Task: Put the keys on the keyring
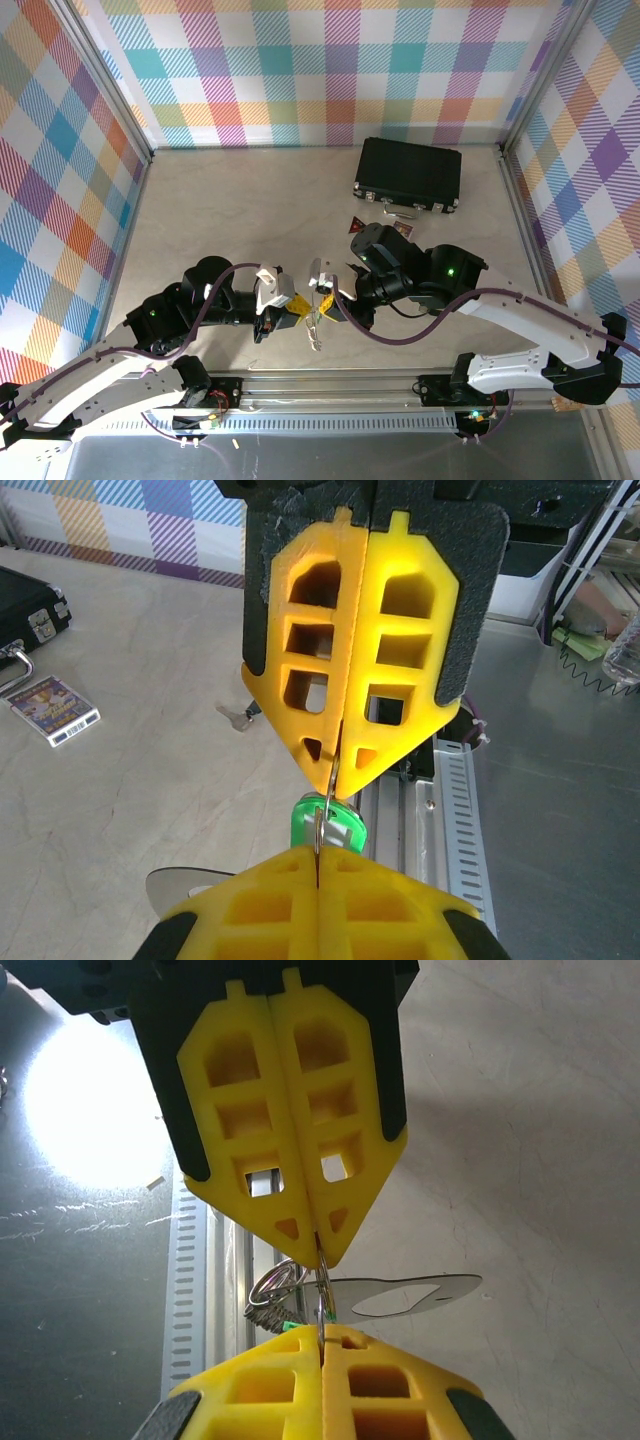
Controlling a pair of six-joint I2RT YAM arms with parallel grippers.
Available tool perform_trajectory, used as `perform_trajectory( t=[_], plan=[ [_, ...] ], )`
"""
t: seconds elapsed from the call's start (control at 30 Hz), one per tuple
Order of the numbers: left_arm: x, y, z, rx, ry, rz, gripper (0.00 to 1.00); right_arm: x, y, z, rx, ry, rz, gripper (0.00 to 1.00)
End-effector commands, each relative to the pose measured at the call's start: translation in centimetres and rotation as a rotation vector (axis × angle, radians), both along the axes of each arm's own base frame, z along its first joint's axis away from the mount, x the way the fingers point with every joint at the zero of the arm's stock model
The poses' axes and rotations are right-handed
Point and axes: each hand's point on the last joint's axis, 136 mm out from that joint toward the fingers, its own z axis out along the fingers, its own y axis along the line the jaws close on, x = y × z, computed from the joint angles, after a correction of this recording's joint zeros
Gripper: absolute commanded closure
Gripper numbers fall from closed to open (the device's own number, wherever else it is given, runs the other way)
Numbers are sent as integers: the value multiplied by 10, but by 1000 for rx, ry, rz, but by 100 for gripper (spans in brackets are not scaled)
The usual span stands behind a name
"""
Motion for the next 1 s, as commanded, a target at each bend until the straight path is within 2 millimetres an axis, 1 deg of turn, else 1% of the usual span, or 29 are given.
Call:
perform_trajectory(
  t=[0.0,0.2,0.33,0.53,0.7,0.83,0.97],
  plan=[
    [-5,-2,23,-60,-46,-32,100,-3,3,4,23,0,25,100],
    [-6,-1,23,-59,-48,-29,100,2,-9,-2,-16,-24,-19,100],
    [-5,-1,23,-59,-47,-30,100,2,-13,-4,-31,-25,-29,100],
    [-5,-1,23,-58,-48,-27,100,3,-12,-2,-19,-36,-28,100],
    [-5,-2,23,-57,-46,-29,100,1,-8,-3,-12,-22,-12,100],
    [-5,-2,23,-58,-46,-27,100,-3,-6,1,6,-13,5,100],
    [-5,-2,23,-59,-48,-30,100,-4,-4,-1,1,-8,11,100]
  ],
)
